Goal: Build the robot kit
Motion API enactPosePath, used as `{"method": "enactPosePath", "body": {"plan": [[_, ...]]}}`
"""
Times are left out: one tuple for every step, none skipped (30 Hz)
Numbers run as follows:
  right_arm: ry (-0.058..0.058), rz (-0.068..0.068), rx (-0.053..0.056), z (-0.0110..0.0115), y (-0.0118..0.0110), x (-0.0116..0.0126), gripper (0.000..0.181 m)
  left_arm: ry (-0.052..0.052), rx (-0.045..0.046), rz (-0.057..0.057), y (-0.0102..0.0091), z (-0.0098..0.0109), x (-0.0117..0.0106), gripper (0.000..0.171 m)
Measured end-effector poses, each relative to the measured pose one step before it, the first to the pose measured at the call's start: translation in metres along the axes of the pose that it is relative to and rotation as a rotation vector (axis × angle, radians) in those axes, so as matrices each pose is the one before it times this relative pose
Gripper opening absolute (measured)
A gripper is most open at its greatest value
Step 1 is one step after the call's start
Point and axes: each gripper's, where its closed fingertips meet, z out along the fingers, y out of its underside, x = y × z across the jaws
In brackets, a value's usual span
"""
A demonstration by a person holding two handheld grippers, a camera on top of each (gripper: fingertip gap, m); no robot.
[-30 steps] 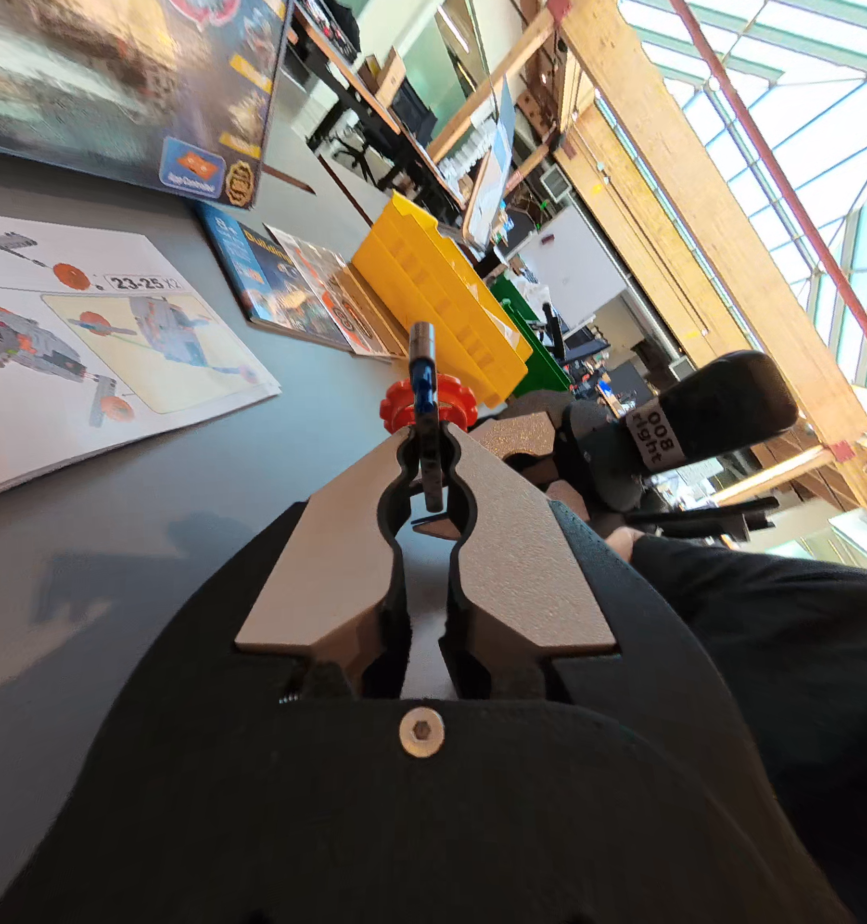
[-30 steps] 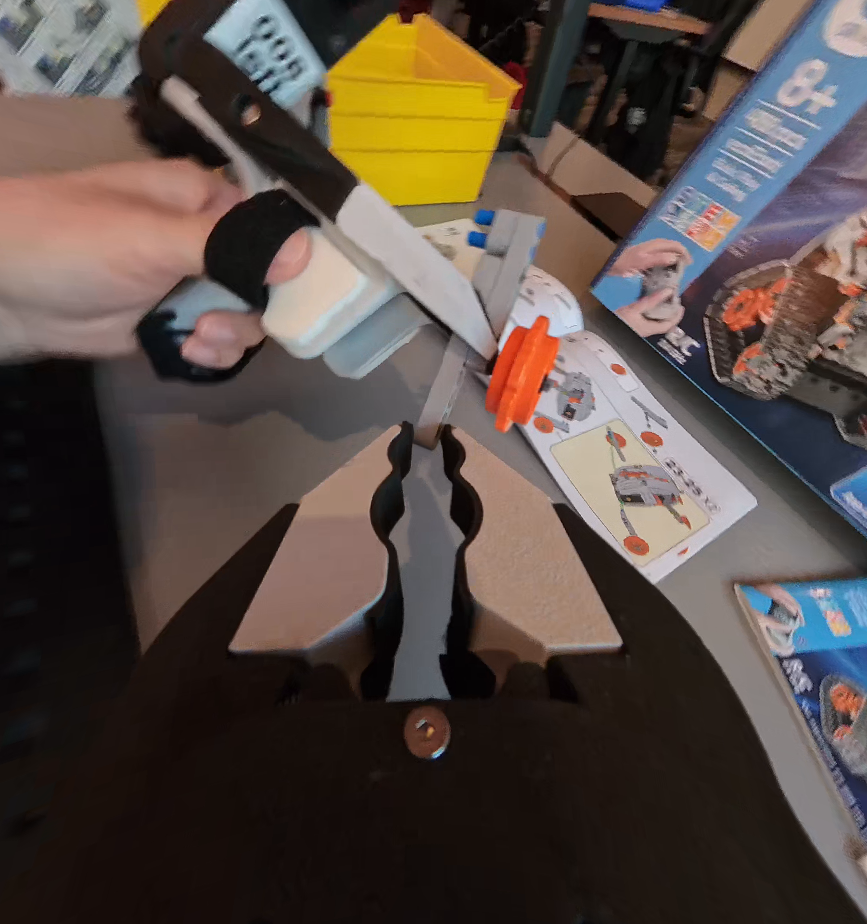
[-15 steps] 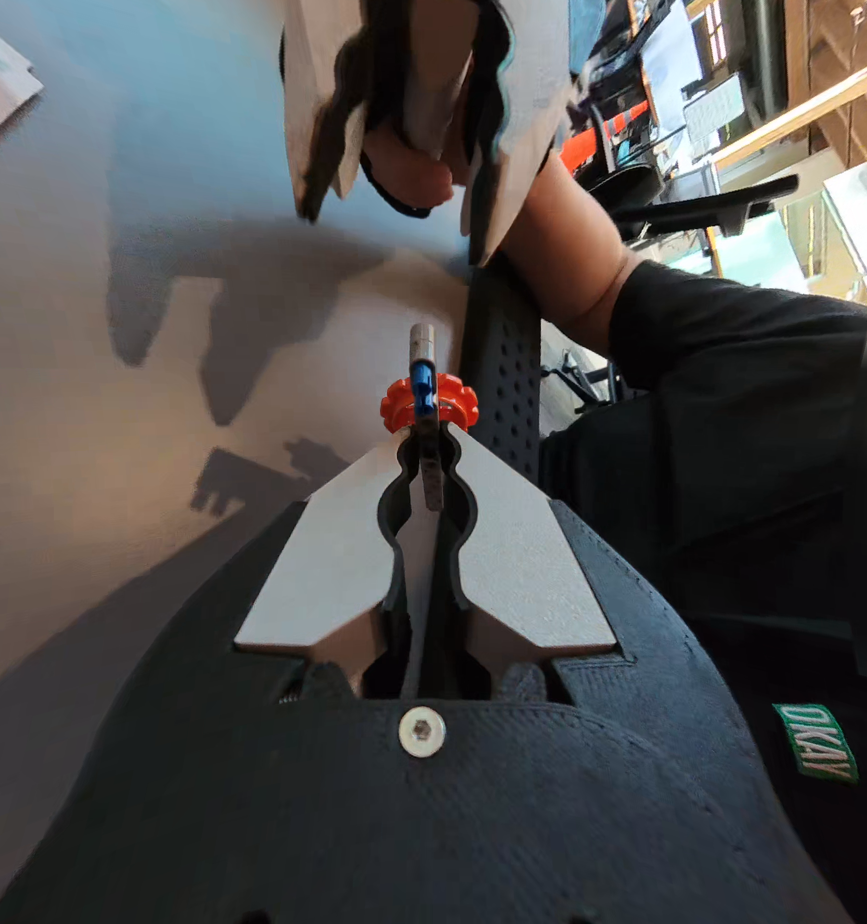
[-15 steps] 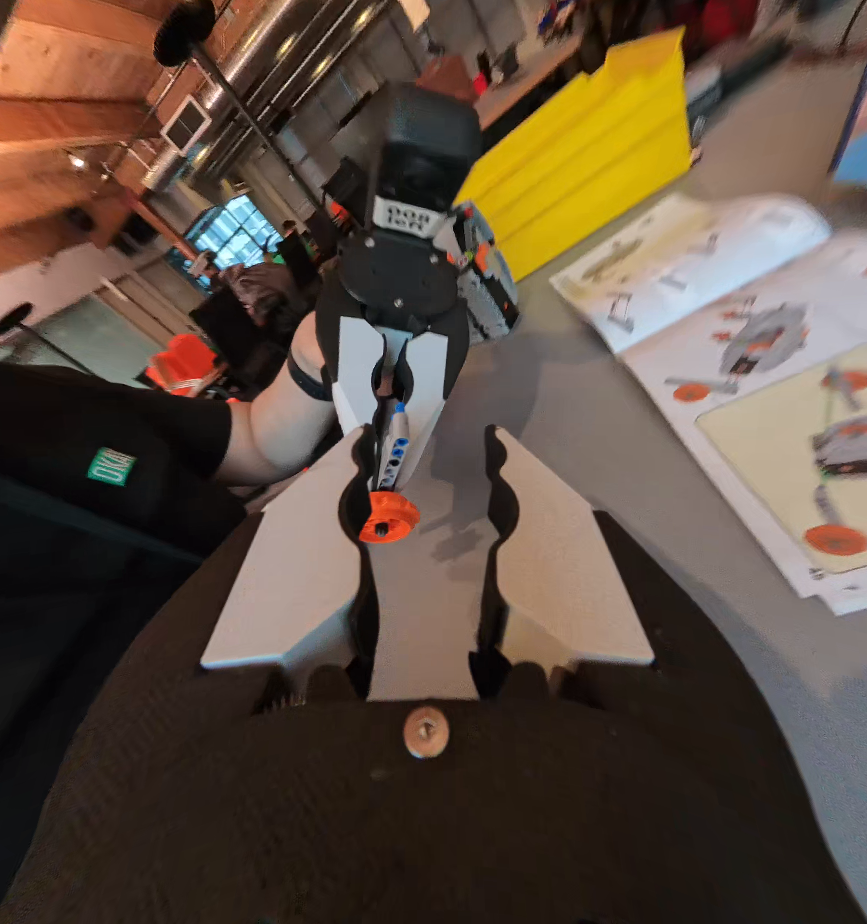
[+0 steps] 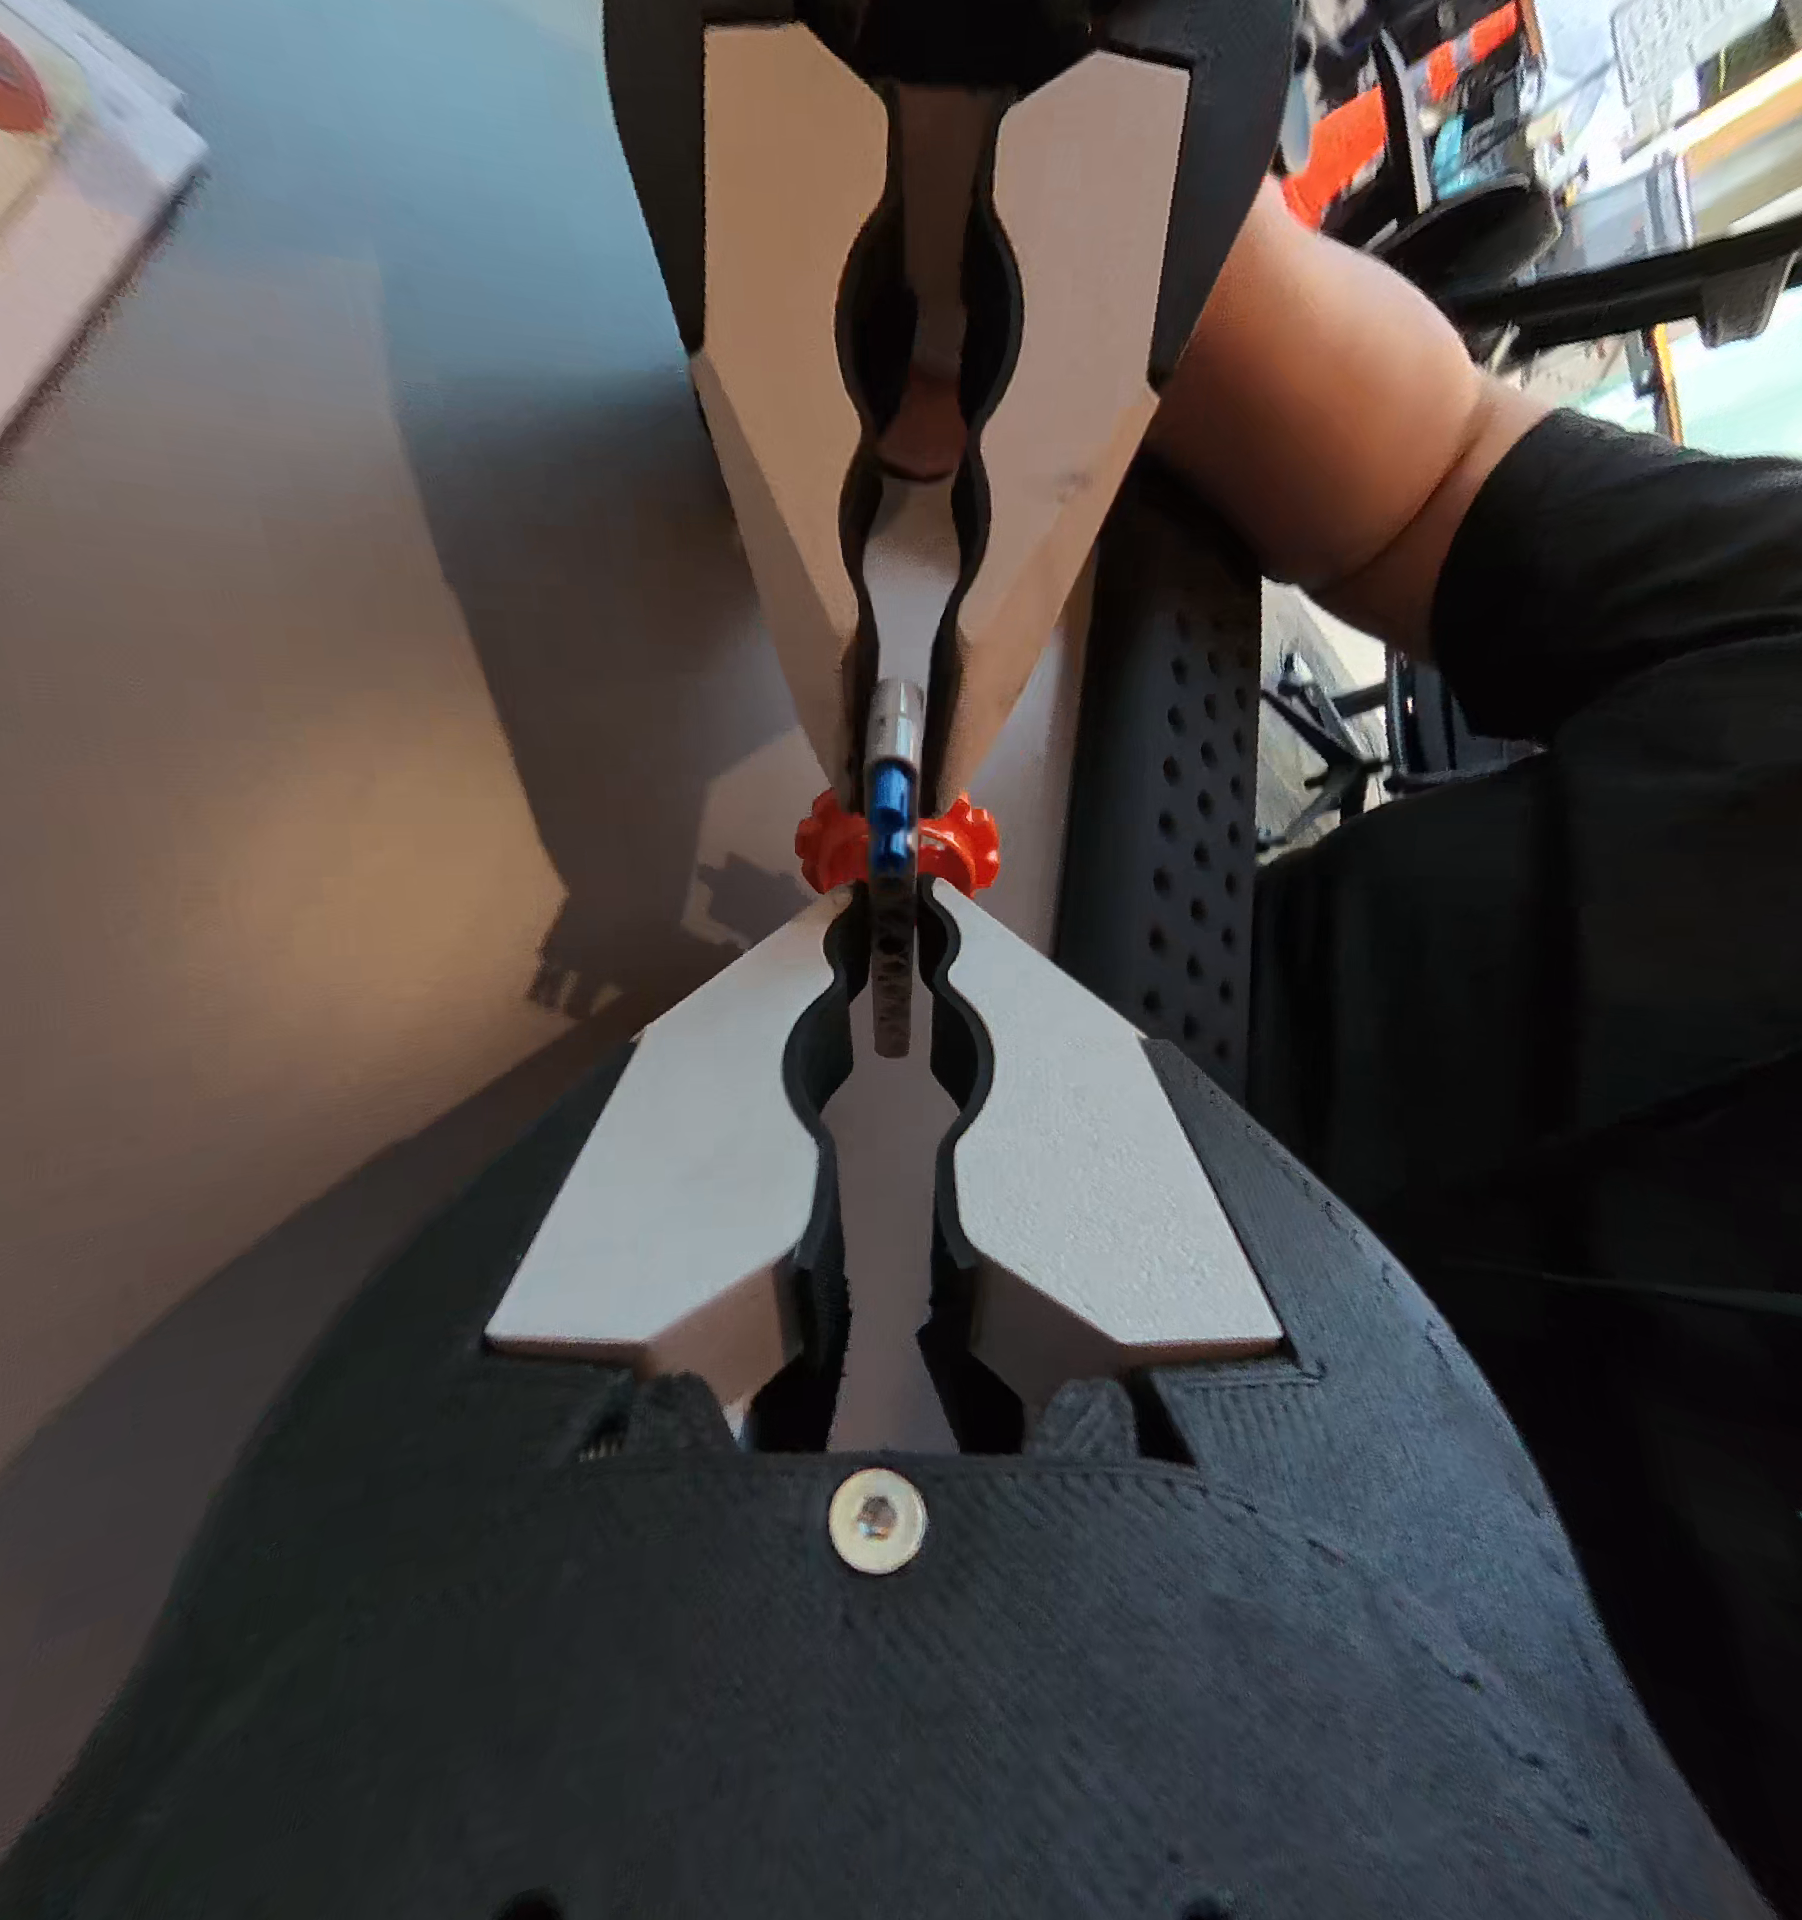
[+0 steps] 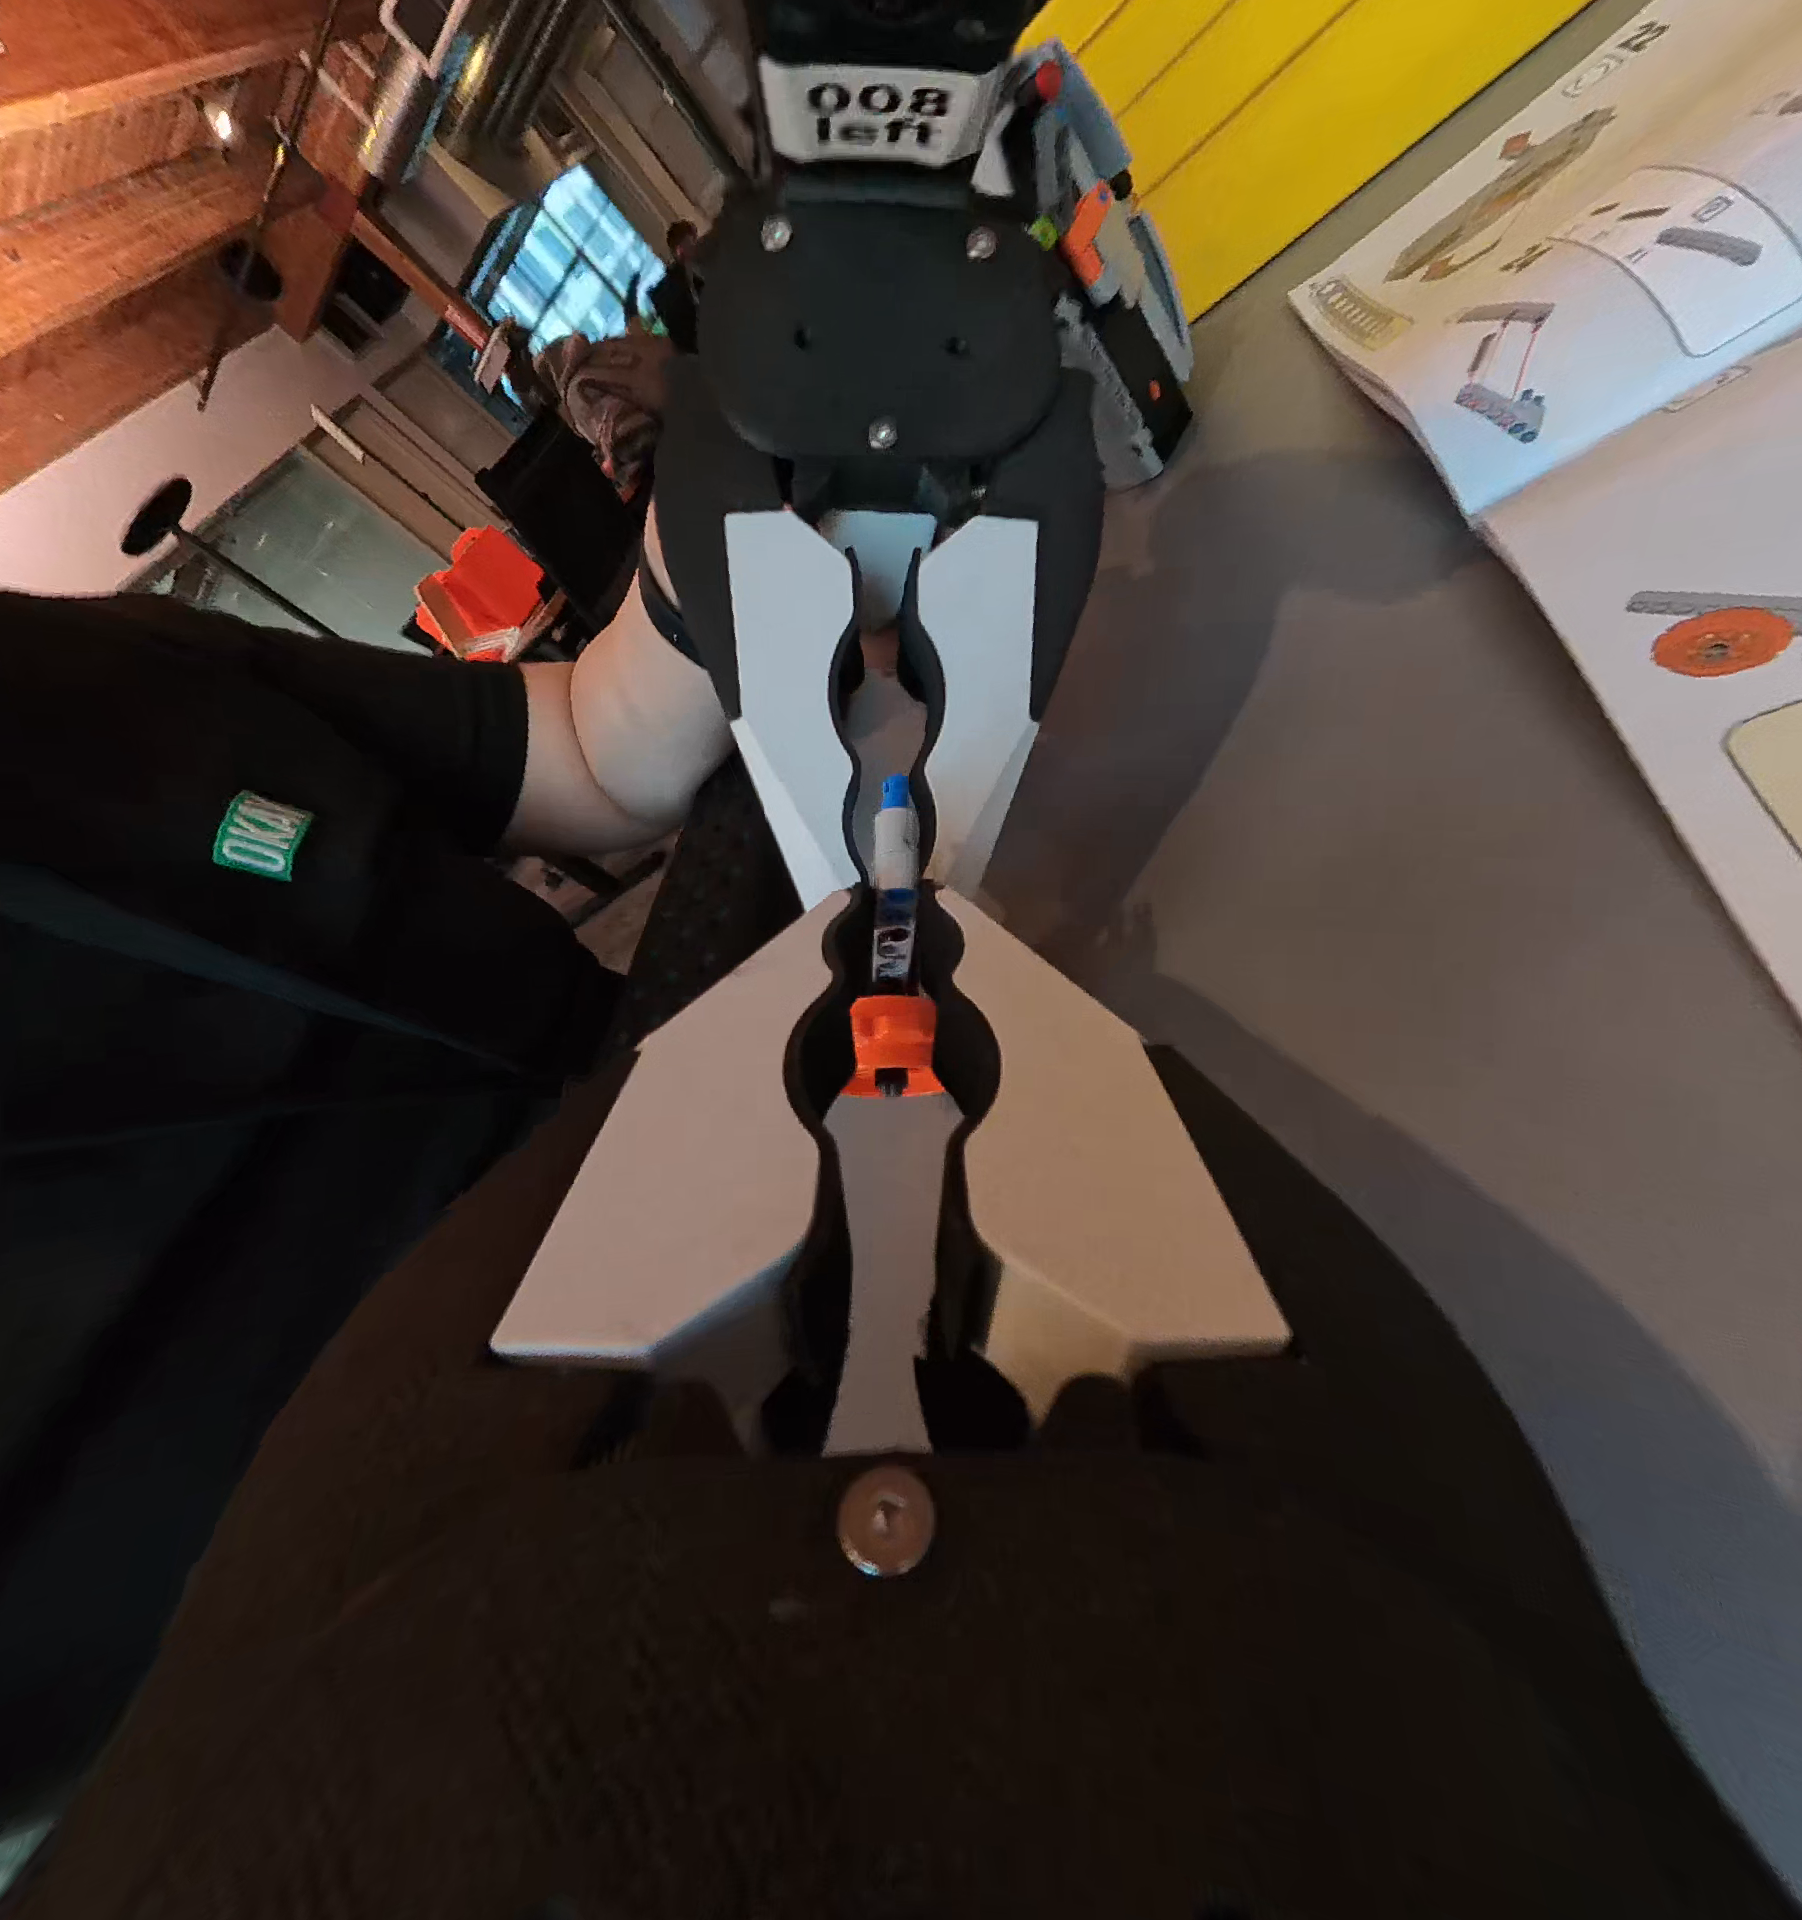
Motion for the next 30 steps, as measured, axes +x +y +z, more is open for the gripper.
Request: {"method": "enactPosePath", "body": {"plan": [[0.0002, 0.0432, 0.0353, -0.0022, -0.00553, 0.00397, 0.006, -0.0111, 0.03942, -0.0143, -0.00395, -0.00335, -0.0033, 0.008], [0.0046, 0.0572, 0.0532, -0.00407, -0.00868, 0.00643, 0.006, -0.0073, 0.04273, -0.0283, -0.00399, -0.00439, -0.00287, 0.017], [0.0141, 0.0697, 0.0611, -0.00551, -0.01051, 0.0094, 0.006, -0.0155, 0.04661, -0.0263, -0.00354, -0.00525, -0.00385, 0.025], [0.0112, 0.0778, 0.0656, -0.00633, -0.0117, 0.00985, 0.006, -0.0349, 0.04848, -0.0118, -0.00223, -0.00566, -0.00653, 0.028], [0.0108, 0.0723, 0.0565, -0.00605, -0.01078, 0.00952, 0.006, -0.0448, 0.04166, -0.0014, -0.00014, -0.0055, -0.00792, 0.028], [0.0161, 0.0617, 0.0372, -0.00511, -0.00868, 0.00981, 0.006, -0.035, 0.0286, -0.0038, 0.00155, -0.00432, -0.00637, 0.031], [0.0092, 0.0485, 0.0331, -0.0043, -0.00828, 0.00858, 0.005, -0.0079, 0.01901, -0.0076, 0.00127, -0.0031, -0.00204, 0.034], [0.0053, 0.0467, 0.0398, -0.00354, -0.0089, 0.00734, 0.005, 0.0102, 0.02361, -0.0063, -0.00023, -0.00222, 0.00078, 0.034], [0.0007, 0.0527, 0.0424, -0.00297, -0.00903, 0.00564, 0.005, 0.012, 0.0251, -0.0105, -0.00135, -0.00159, 0.00063, 0.033], [-0.0198, 0.0493, 0.0441, -0.00245, -0.00938, 0.0012, 0.006, 0.0068, 0.01688, -0.0135, -0.00135, -0.00095, -0.00039, 0.032], [-0.009, 0.0413, 0.0387, -0.00201, -0.0081, 0.00216, 0.006, 0.0011, -0.00225, -0.0028, 0.00006, 0.00037, -0.00069, 0.032], [0.0077, 0.0388, 0.0334, -0.00201, -0.00654, 0.00433, 0.005, -0.002, -0.01651, 0.0061, 0.00181, 0.00131, -0.00071, 0.03], [-0.0053, 0.033, 0.0269, -0.00198, -0.00471, 0.00187, 0.005, -0.011, -0.0228, 0.0098, 0.00313, 0.00182, -0.00175, 0.029], [-0.0074, 0.0303, 0.0121, -0.0019, -0.00172, 0.00091, 0.005, -0.0159, -0.02424, 0.011, 0.00376, 0.00247, -0.00195, 0.027], [-0.0093, 0.0255, 0.0107, -0.00189, -0.00107, 0.00017, 0.006, -0.0147, -0.02426, 0.012, 0.00401, 0.0029, -0.00116, 0.023], [-0.0182, 0.0095, 0.0131, -0.00178, -0.00169, -0.00218, 0.006, -0.0141, -0.02109, 0.0134, 0.00362, 0.00368, -0.00034, 0.022], [0.0098, -0.0015, 0.0005, -0.00111, -0.00003, 0.00117, 0.006, -0.0134, -0.02109, 0.0138, 0.00356, 0.00413, 0.00012, 0.022], [0.0048, -0.0039, 0.0001, -0.00037, 0.00007, 0.00051, 0.006, -0.0104, -0.02395, 0.0134, 0.00368, 0.00453, 0.0008, 0.022], [-0.0034, 0.0003, 0.0062, -0.00007, -0.00078, -0.00043, 0.005, -0.0043, -0.02286, 0.0131, 0.00323, 0.00454, 0.00158, 0.019], [-0.0022, 0.0011, 0.0045, -0.00019, -0.00053, -0.00023, 0.006, 0.0062, -0.01555, 0.0111, 0.00199, 0.00379, 0.00292, 0.016], [0.0017, -0.0015, -0.0001, 0.0, 0.0, 0.00024, 0.006, 0.0077, -0.00558, 0.0068, 0.00045, 0.00267, 0.00269, 0.016], [0.0007, -0.0012, -0.001, 0.00002, 0.00018, 0.00009, 0.005, 0.0039, -0.00037, 0.0041, -0.00016, 0.00191, 0.00149, 0.016], [-0.0017, 0.0004, -0.0017, 0.00001, 0.00021, -0.00015, 0.006, 0.0026, -0.00009, 0.0031, -0.00007, 0.00102, 0.00059, 0.015], [-0.0023, 0.0009, -0.001, -0.00012, 0.00002, -0.00027, 0.006, 0.0034, -0.00041, 0.0042, -0.00014, 0.0003, 0.00032, 0.016], [-0.0001, -0.0004, -0.0037, 0.00006, 0.00055, -0.00007, 0.006, 0.0012, 0.0012, 0.0061, -0.00045, -0.00005, -0.00014, 0.016], [0.0001, 0.0002, -0.002, 0.00016, 0.00057, 0.00009, 0.005, -0.0022, 0.00396, 0.0084, -0.00076, -0.0002, -0.00071, 0.017], [0.0007, -0.0002, -0.0006, 0.00014, 0.00038, -0.00001, 0.006, -0.0056, 0.00449, 0.0099, -0.00096, -0.00031, -0.00103, 0.017], [0.0016, -0.0005, -0.0011, 0.00011, 0.00045, 0.00015, 0.006, -0.0104, 0.00607, 0.0099, -0.0013, -0.00033, -0.00161, 0.017], [0.0021, -0.0005, -0.0011, 0.00018, 0.00074, 0.00028, 0.006, -0.0147, 0.00733, 0.0093, -0.00148, -0.00049, -0.00222, 0.018], [0.0031, -0.0002, -0.0008, 0.00012, 0.00086, 0.00028, 0.006, -0.0193, 0.00954, 0.0089, -0.00179, -0.00076, -0.00275, 0.019]]}}
